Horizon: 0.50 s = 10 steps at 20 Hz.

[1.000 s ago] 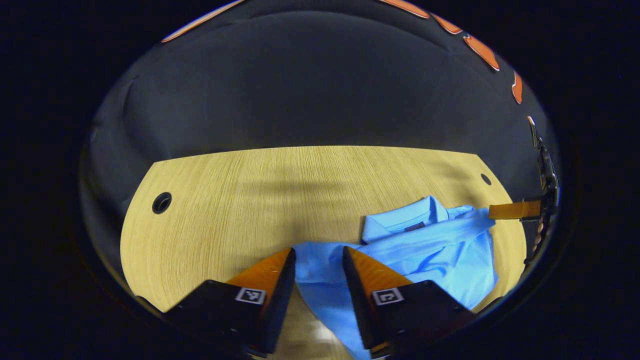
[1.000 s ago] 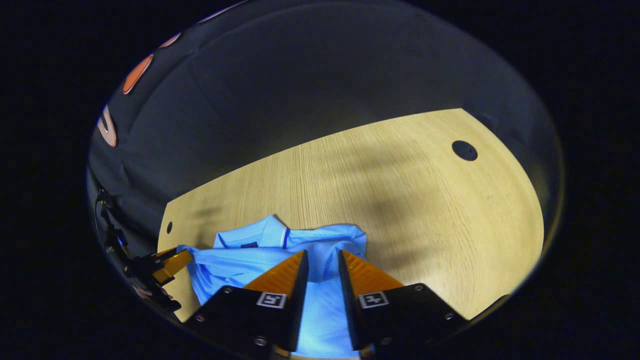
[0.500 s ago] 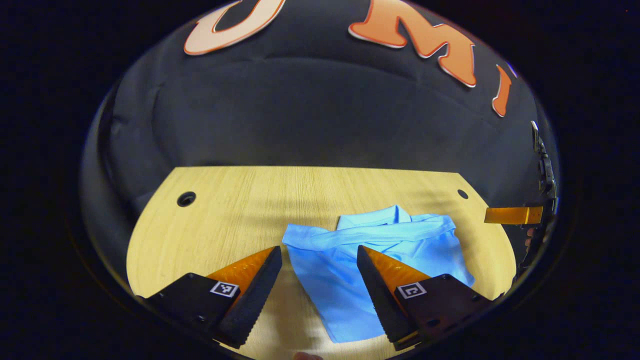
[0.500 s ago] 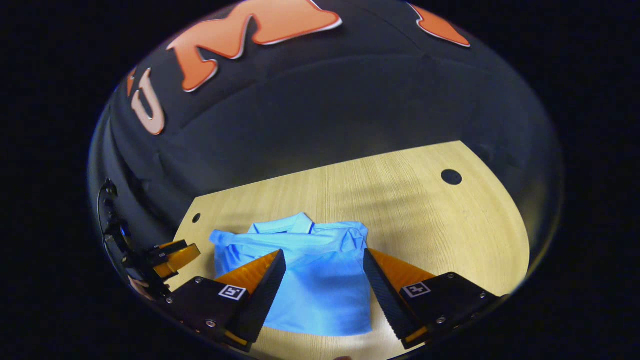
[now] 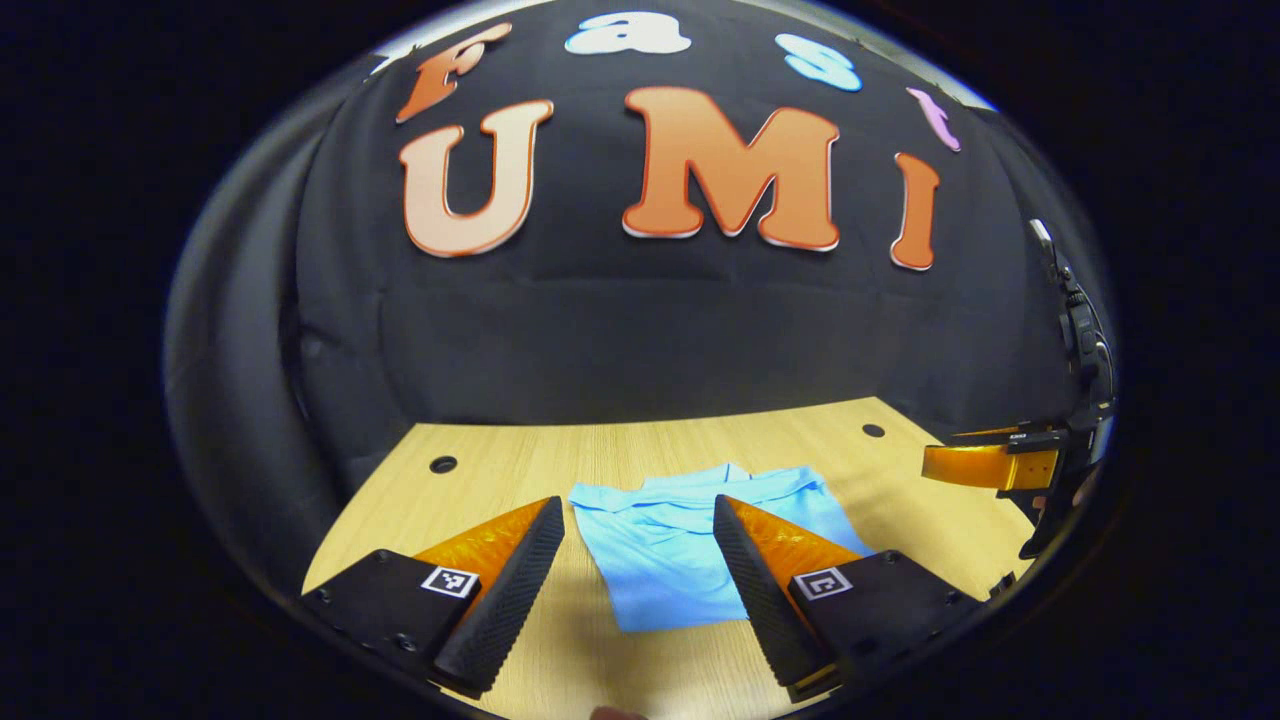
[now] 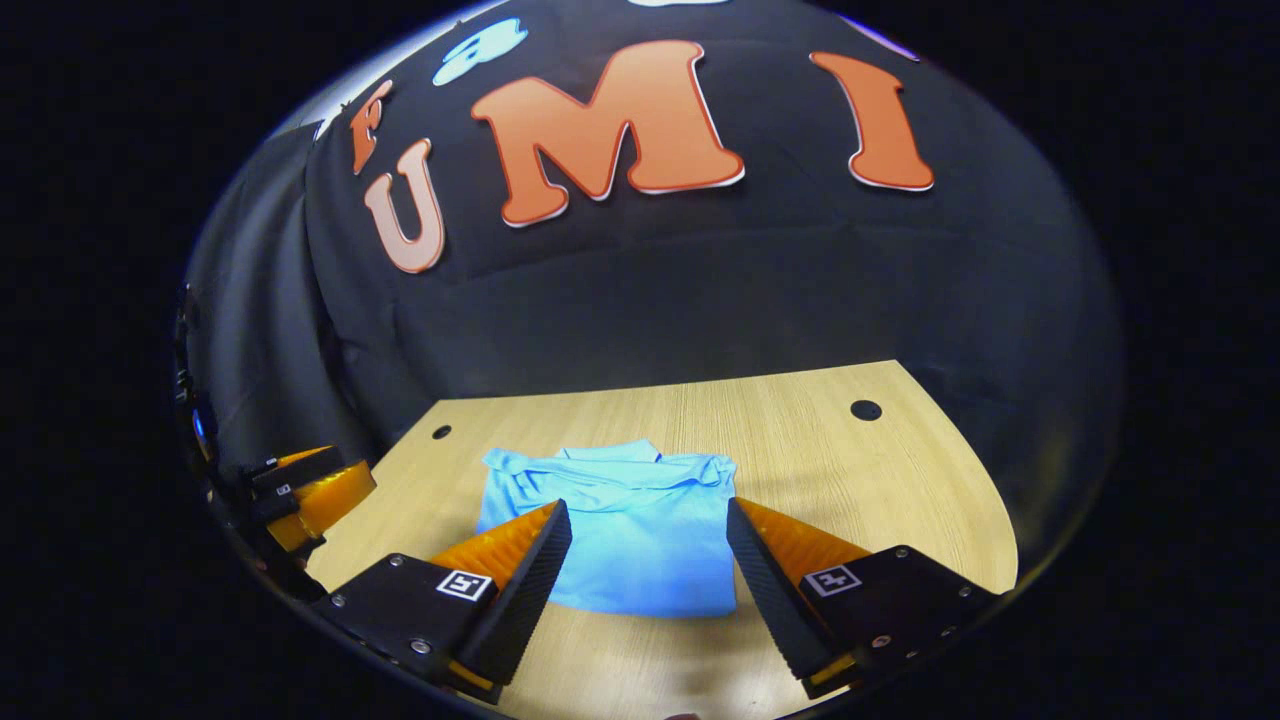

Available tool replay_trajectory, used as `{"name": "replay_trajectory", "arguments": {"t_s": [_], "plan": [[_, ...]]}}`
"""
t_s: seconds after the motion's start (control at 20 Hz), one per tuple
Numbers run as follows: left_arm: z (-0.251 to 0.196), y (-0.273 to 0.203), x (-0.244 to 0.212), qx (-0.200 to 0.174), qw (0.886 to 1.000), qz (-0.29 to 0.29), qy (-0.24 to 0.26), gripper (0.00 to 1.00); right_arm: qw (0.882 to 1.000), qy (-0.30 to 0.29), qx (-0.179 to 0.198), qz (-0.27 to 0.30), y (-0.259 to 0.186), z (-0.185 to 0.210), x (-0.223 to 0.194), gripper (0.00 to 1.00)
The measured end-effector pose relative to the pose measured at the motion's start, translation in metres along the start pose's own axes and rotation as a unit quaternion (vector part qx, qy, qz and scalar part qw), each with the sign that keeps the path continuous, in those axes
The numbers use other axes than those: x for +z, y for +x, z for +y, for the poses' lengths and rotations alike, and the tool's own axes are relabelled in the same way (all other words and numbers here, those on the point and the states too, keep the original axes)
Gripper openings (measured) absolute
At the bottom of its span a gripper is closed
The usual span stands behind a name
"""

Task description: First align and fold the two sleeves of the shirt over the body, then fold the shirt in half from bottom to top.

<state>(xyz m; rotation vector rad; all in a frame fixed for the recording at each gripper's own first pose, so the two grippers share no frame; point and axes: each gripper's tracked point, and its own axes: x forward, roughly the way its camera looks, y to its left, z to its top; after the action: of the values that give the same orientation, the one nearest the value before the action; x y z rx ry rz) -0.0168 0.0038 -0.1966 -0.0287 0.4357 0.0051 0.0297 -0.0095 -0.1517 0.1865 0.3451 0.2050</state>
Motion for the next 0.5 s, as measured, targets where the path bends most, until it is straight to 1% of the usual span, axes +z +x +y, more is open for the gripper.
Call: {"name": "replay_trajectory", "arguments": {"t_s": [0.1, 0.25, 0.35, 0.45, 0.5], "plan": [[-0.009, -0.028, 0.009, 0.010, 0.999, -0.033, 0.013, 0.99, 1.000, -0.015, 0.002, -0.028, -0.035, 0.008, 0.003, 0.98], [-0.023, -0.089, 0.014, 0.013, 0.998, -0.054, 0.012, 0.98, 0.997, -0.032, 0.015, -0.063, -0.084, 0.017, 0.012, 0.98], [-0.030, -0.128, 0.016, 0.016, 0.998, -0.064, -0.001, 0.99, 0.995, -0.048, 0.029, -0.079, -0.113, 0.024, 0.009, 0.97], [-0.035, -0.170, 0.014, 0.024, 0.997, -0.073, -0.025, 0.99, 0.992, -0.072, 0.033, -0.096, -0.137, 0.028, 0.005, 0.97], [-0.035, -0.186, 0.014, 0.032, 0.996, -0.079, -0.029, 0.99, 0.990, -0.084, 0.033, -0.104, -0.148, 0.030, 0.003, 0.97]]}}
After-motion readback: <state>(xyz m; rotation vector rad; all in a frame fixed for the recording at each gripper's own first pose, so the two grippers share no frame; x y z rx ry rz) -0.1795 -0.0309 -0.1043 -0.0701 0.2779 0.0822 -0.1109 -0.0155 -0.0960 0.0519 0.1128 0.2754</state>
